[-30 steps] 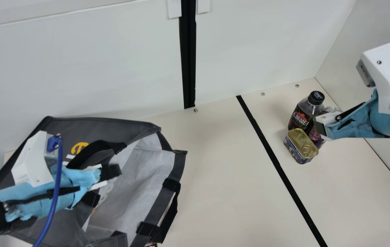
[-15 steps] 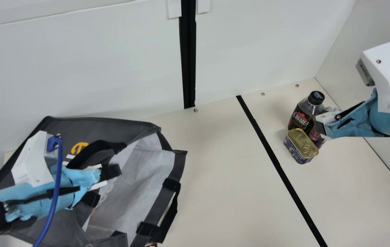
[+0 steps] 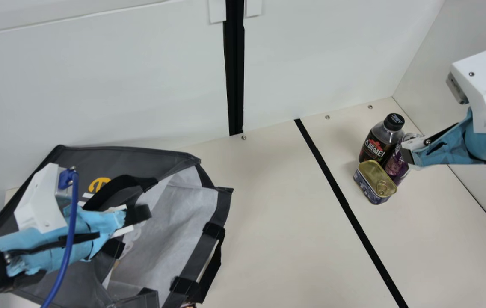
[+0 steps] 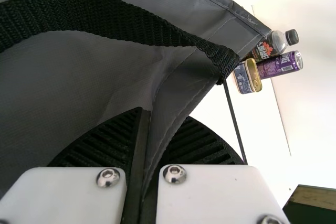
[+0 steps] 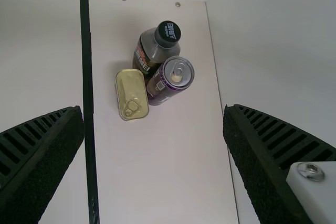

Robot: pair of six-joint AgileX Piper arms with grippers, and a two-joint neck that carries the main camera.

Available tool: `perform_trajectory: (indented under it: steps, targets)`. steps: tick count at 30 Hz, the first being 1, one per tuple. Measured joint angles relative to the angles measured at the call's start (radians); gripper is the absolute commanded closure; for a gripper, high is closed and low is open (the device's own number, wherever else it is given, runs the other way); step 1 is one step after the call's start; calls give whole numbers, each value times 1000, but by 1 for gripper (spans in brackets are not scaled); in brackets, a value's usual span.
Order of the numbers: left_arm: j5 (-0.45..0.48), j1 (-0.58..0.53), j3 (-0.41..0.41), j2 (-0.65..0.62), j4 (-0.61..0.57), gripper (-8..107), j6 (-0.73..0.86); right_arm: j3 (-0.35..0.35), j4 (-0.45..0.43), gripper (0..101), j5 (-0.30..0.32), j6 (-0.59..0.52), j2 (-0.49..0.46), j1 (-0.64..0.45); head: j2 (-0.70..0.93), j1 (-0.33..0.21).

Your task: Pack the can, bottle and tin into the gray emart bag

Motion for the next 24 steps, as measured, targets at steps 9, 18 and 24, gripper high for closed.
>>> perform_trajectory:
  steps: [9, 18, 24]
  targets:
    - [0, 0, 0, 0, 0, 89, 0, -18, 13, 10, 1, -54, 52, -45, 0, 0]
    - [0, 0, 0, 0, 0, 89, 0, -43, 29, 10, -1, -92, 111, -82, -2, 0]
    - [0, 0, 0, 0, 0, 89, 0, -49, 31, 10, -11, -98, 150, -92, -2, 0]
